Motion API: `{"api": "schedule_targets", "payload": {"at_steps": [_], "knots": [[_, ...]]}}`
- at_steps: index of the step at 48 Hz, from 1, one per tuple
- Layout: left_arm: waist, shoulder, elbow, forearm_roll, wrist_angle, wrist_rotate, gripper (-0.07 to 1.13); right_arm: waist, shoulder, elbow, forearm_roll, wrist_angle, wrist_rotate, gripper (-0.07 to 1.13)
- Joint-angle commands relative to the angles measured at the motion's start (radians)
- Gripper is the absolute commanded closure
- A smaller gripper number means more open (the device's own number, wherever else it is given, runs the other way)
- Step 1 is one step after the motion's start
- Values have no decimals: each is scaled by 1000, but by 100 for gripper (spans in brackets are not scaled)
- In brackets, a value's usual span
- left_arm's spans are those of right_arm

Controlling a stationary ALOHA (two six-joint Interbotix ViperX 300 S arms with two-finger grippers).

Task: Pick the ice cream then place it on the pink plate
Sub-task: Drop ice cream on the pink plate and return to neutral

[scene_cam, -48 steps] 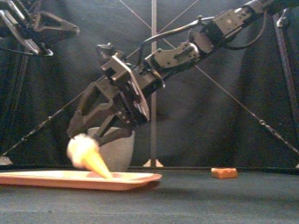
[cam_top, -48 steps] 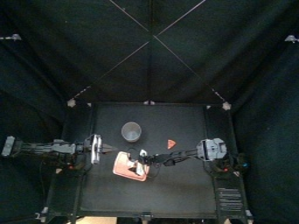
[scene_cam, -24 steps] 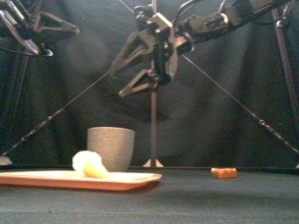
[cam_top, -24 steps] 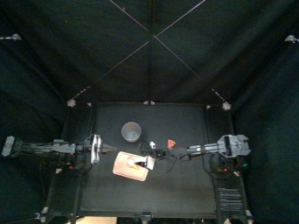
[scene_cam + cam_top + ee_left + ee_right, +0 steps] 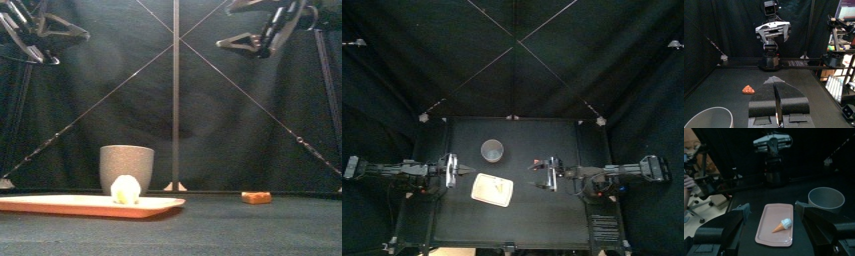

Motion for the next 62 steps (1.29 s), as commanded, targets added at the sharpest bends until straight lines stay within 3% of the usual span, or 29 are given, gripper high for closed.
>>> {"api": "schedule_targets", "payload": {"at_steps": [1,26,62], "knots": [[5,3,-11,0,-6,2,108,15,-132,63,-3,-26,2,1],[11,5,-8,2,-6,2,108,64,-393,241,-51,-32,8,1],[14,3,-6,8,-6,2,108,67,-433,267,-66,-32,8,1]]}}
